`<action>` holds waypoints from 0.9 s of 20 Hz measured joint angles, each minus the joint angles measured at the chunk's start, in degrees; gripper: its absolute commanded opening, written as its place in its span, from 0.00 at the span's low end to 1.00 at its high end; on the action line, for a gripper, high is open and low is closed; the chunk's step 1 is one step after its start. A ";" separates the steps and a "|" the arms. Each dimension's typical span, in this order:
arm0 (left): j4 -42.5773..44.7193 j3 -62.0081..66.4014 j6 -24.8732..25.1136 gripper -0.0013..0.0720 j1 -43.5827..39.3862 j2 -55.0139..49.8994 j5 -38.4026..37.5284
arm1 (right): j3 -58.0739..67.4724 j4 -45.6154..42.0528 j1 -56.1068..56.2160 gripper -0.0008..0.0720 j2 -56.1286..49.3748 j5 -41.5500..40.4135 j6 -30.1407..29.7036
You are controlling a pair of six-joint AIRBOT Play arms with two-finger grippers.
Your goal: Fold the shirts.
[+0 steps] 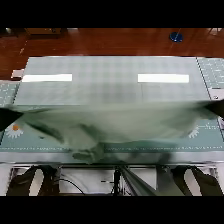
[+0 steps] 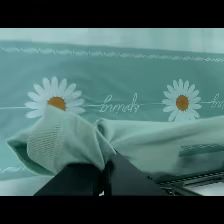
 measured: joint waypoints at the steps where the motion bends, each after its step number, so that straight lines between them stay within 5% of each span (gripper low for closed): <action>1: -1.33 -2.69 1.25 0.05 -0.50 -3.10 3.39 | -1.44 1.18 0.00 0.05 -3.78 -3.91 -0.98; 8: -11.26 -1.70 10.32 0.05 -9.51 -32.63 26.67 | -3.34 17.33 0.02 0.05 -29.16 -27.69 -11.41; 18: -15.32 9.35 12.57 0.05 -16.13 -58.21 36.24 | -3.39 24.15 0.02 0.07 -43.01 -41.20 -18.99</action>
